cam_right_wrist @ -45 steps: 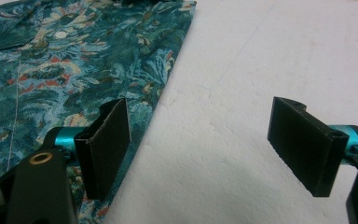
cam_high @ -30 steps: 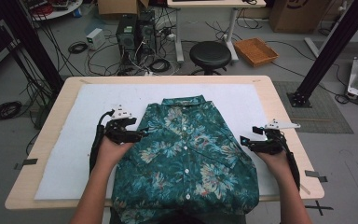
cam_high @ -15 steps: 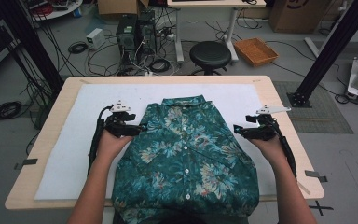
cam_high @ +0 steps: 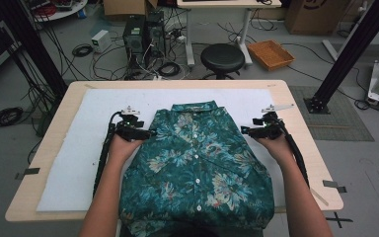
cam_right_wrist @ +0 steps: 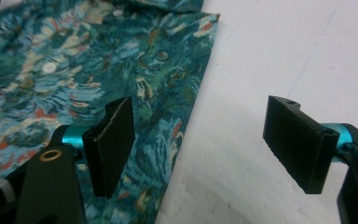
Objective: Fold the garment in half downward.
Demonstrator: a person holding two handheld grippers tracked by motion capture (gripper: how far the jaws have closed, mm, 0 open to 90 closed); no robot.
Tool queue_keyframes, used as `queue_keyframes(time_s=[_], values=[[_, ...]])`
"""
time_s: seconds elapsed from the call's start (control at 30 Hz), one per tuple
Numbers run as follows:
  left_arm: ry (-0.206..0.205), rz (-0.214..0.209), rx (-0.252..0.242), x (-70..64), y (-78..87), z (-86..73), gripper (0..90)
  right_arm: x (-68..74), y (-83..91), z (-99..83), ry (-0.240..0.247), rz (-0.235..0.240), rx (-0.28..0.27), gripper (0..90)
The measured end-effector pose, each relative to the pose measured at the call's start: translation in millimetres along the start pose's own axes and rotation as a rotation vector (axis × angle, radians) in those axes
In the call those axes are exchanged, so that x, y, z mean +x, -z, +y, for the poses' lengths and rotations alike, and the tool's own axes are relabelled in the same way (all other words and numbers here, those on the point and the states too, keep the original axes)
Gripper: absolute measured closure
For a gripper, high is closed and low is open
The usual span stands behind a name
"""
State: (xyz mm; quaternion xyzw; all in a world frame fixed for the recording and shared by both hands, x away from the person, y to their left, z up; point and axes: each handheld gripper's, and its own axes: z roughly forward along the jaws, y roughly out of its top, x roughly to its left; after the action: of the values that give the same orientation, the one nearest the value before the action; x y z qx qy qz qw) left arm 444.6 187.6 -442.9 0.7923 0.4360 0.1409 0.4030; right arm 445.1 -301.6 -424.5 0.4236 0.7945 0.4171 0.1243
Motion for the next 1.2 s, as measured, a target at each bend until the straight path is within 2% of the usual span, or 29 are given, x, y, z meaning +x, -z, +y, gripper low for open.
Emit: queue_keyframes(time_s=[0.07,0.1,0.13,0.17,0.2,0.27,0.33,0.4,0.53,0.6,0.67,0.73,0.77,0.9,1.2], values=[[-0.026,0.007,0.044,-0.2,-6.0,4.8,29.9,-0.1,-10.7,2.3,0.006,0.002,0.029,29.2],[-0.036,0.019,0.023,-0.1,-7.6,5.1,29.9,-0.3,-14.5,2.7,0.002,0.001,0.042,29.8],[-0.021,0.021,0.014,1.7,-8.6,4.5,30.4,-1.0,-20.8,3.1,-0.002,-0.002,0.062,32.7],[-0.006,0.023,0.027,4.2,-10.2,2.9,31.4,-0.5,-25.1,3.3,-0.004,-0.01,0.085,37.0],[-0.01,0.019,0.025,5.6,-10.3,1.7,33.1,0.4,-29.3,3.3,0.003,-0.022,0.104,40.3],[-0.008,0.039,0.026,5.8,-8.4,1.7,39.3,2.7,-34.8,2.8,0.02,-0.047,0.13,45.3],[-0.007,0.044,0.039,3.2,-6.4,2.2,44.9,3.6,-34.1,3.3,0.033,-0.066,0.13,52.1],[-0.019,0.048,0.051,1.3,-5.3,2.2,49.9,3.7,-32.9,2.8,0.019,-0.04,0.131,58.6],[-0.036,0.054,0.065,-1.6,-3.9,2.4,58.4,7.9,-33.7,2.5,0.038,-0.021,0.133,69.5],[-0.037,0.038,0.071,-2.9,-3.2,2.8,66.6,10.1,-34.9,2.3,0.039,0.012,0.135,77.6],[-0.036,0.022,0.071,-3.3,-3.1,2.6,73.5,11.7,-35.7,2.2,0.04,0.003,0.133,83.7],[-0.028,-0.006,0.072,-1.6,-2.6,2.4,80.3,9.3,-35.8,2.0,0.024,0.026,0.125,89.2],[-0.017,-0.027,0.072,-1.2,-2.9,2.1,85.3,8.5,-35.5,2.0,0.021,0.031,0.126,90.0],[-0.019,-0.041,0.068,-1.0,-2.8,2.3,87.0,7.5,-33.2,3.0,0.018,0.047,0.116,90.0],[-0.034,-0.037,0.058,-2.9,1.1,4.1,87.0,8.7,-24.3,6.1,0.043,0.043,0.091,90.0]])
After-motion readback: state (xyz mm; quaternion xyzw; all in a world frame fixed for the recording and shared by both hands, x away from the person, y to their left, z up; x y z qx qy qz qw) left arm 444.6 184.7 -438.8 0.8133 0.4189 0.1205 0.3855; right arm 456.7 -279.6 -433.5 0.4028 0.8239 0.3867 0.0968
